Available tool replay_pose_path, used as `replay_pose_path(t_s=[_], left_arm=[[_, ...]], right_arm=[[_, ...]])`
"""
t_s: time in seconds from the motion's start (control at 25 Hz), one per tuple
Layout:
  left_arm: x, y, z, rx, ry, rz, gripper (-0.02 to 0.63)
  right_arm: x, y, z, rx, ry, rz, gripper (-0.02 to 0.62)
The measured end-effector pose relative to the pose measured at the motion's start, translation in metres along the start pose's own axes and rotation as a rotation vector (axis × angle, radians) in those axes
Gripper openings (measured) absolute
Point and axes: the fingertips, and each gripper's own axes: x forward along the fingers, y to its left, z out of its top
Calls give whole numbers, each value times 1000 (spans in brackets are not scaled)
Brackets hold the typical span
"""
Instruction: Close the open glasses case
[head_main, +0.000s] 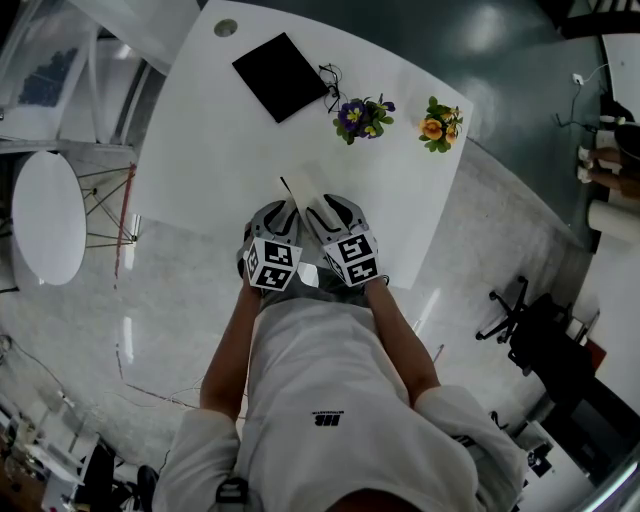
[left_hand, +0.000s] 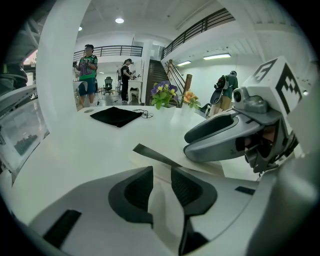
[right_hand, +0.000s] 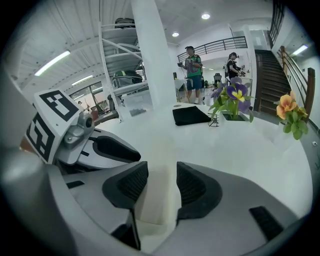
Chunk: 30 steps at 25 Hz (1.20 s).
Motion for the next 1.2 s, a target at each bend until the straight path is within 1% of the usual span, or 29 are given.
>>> replay_pose_path(t_s=[0.64, 0.8, 1.08, 1.2], left_arm=[[0, 4, -13, 0, 23, -6, 126], [1, 5, -16, 2, 28, -9, 126], [0, 6, -18, 6, 29, -15, 127], [0, 7, -19, 8, 26, -15, 127]], right_arm=[[8, 11, -2, -22, 17, 5, 173], [9, 9, -5, -34, 23, -17, 198], [10, 13, -2, -37, 22, -31, 218], [10, 11, -3, -31, 19, -48, 237]])
